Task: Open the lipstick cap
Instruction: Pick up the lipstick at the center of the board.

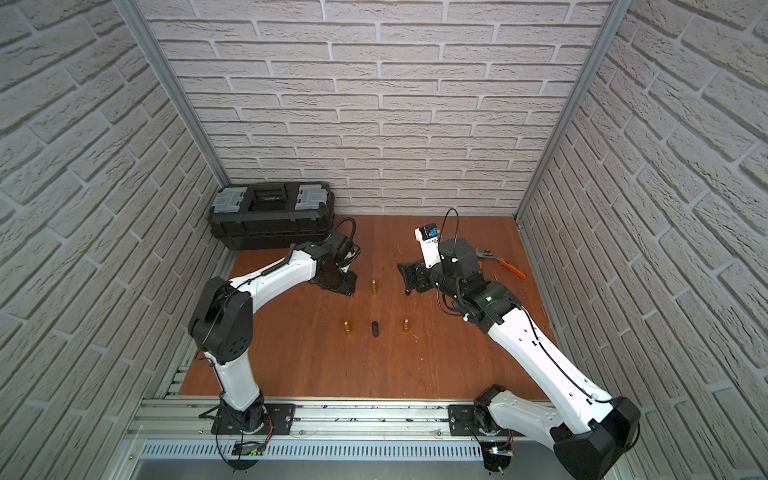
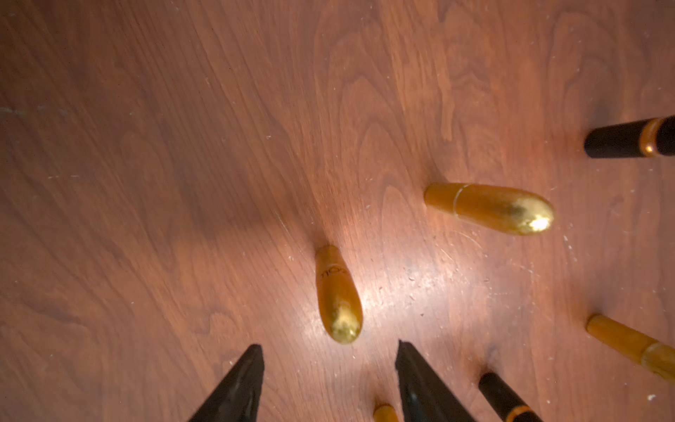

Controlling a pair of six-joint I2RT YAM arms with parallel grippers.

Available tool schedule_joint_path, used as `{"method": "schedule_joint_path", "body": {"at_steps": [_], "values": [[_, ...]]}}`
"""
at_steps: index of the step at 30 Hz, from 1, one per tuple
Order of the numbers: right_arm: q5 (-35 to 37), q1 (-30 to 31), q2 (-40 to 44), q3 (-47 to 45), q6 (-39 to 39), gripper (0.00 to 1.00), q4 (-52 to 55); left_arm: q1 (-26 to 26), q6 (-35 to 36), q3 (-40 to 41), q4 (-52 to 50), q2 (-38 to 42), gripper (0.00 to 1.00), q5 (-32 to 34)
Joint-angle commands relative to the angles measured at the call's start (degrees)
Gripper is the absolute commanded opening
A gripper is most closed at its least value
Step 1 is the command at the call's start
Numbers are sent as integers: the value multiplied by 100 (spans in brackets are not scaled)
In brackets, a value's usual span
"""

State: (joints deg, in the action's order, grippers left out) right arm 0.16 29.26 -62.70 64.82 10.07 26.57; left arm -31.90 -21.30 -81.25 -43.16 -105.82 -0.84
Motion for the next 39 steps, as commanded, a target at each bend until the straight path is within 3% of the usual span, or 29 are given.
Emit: {"method": "schedule_joint_path", "body": {"at_steps": [1,8,15,28,35,39], "values": [[12,148,-55,48,-85,85,-142,-10,-74,-219,143,-124,58,135],[2,264,-282,75,-117,81,-156,-11,-29,-535,82,-530,43,190],[115,313,-306,-44,-114,80,-198,-11,56,-673,-76,-705,37,252],[98,318,-414,-91,-126,77,-248,-27,-15,-621,-207,-573,41,263],[172,318,-353,-171,-116,75,-301,-48,-21,-644,-261,-576,31,194],[185,318,-352,-195,-118,74,-318,-59,-1,-627,-307,-542,20,189]]}}
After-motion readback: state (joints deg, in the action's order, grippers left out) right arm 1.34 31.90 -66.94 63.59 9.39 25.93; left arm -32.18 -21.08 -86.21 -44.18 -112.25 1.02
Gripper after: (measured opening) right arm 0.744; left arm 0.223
